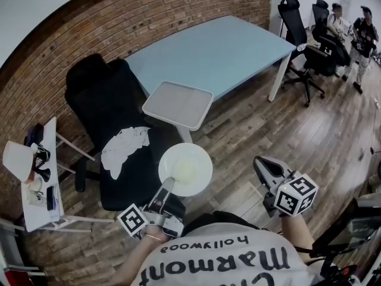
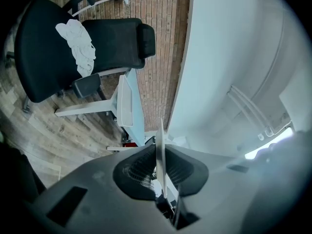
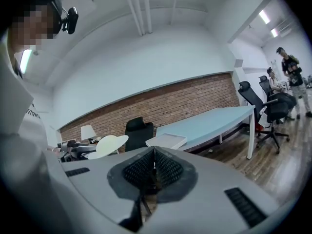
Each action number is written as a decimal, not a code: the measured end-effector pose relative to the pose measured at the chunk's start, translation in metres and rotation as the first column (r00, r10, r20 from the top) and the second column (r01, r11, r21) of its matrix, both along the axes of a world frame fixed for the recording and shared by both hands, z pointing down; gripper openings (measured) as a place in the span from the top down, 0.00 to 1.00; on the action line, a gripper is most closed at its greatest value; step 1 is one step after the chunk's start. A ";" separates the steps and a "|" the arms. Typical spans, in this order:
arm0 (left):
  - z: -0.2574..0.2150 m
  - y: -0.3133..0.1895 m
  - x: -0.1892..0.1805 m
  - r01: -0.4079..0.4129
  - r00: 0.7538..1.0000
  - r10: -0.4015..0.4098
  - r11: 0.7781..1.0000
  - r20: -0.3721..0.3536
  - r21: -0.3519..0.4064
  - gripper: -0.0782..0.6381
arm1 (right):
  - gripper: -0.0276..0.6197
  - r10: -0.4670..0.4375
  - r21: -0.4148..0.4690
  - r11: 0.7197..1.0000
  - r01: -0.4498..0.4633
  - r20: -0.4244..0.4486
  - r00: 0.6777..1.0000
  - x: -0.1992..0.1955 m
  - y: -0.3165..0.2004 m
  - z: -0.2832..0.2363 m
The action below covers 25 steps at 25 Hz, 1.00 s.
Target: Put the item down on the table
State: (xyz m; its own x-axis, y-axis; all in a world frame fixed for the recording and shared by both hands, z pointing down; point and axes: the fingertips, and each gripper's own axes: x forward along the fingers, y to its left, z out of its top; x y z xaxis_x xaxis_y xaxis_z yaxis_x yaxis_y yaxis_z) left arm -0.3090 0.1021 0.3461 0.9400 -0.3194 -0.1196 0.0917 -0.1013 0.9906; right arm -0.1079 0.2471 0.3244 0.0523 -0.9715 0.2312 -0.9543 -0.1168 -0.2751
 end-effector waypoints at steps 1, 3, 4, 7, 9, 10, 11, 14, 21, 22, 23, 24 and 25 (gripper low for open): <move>0.002 -0.001 -0.001 0.004 1.000 -0.004 1.000 0.003 -0.001 0.85 | 0.94 -0.004 -0.006 1.000 0.004 0.000 1.000 0.000 -0.001 0.003; 0.005 -0.003 0.001 0.008 1.000 -0.008 1.000 0.008 -0.003 0.85 | 0.94 -0.009 -0.022 1.000 0.009 -0.003 1.000 0.000 -0.001 0.010; 0.006 -0.004 0.003 0.009 1.000 -0.009 1.000 0.009 -0.004 0.85 | 0.94 -0.010 -0.031 0.999 0.010 -0.004 1.000 0.002 -0.002 0.013; 0.010 -0.007 0.007 0.007 1.000 -0.006 1.000 0.018 -0.009 0.85 | 0.94 -0.009 -0.057 0.998 0.010 0.019 1.000 0.005 -0.006 0.027; 0.014 -0.011 0.007 0.003 1.000 -0.003 1.000 0.023 -0.017 0.85 | 0.94 -0.006 -0.067 0.998 0.009 0.041 0.999 0.005 -0.011 0.034; 0.016 -0.013 0.007 0.003 1.000 -0.002 1.000 0.023 -0.021 0.85 | 0.94 -0.005 -0.070 0.997 0.008 0.046 0.999 0.006 -0.014 0.036; 0.018 -0.017 0.008 0.005 1.000 -0.004 1.000 0.021 -0.026 0.85 | 0.94 -0.004 -0.074 0.997 0.008 0.045 0.999 0.007 -0.018 0.038; 0.025 -0.035 0.013 0.019 1.000 -0.018 0.999 0.015 -0.041 0.85 | 0.94 -0.003 -0.095 0.995 0.005 0.022 1.000 0.016 -0.027 0.043; 0.033 -0.082 0.047 0.025 1.000 -0.025 0.999 0.014 -0.044 0.85 | 0.94 0.075 -0.131 0.989 -0.070 0.036 0.997 0.069 -0.038 0.048; 0.034 -0.089 0.053 0.024 1.000 -0.024 0.999 0.014 -0.045 0.85 | 0.94 0.081 -0.134 0.988 -0.075 0.038 0.996 0.076 -0.044 0.049; 0.035 -0.096 0.059 0.023 1.000 -0.022 0.999 0.017 -0.045 0.85 | 0.94 0.082 -0.139 0.987 -0.075 0.038 0.996 0.081 -0.050 0.050; 0.037 -0.103 0.065 0.022 1.000 -0.022 0.999 0.022 -0.044 0.85 | 0.94 0.078 -0.145 0.987 -0.072 0.035 0.996 0.086 -0.057 0.051; 0.040 -0.110 0.071 0.022 0.999 -0.020 0.999 0.027 -0.042 0.85 | 0.94 0.072 -0.151 0.986 -0.066 0.030 0.997 0.091 -0.065 0.053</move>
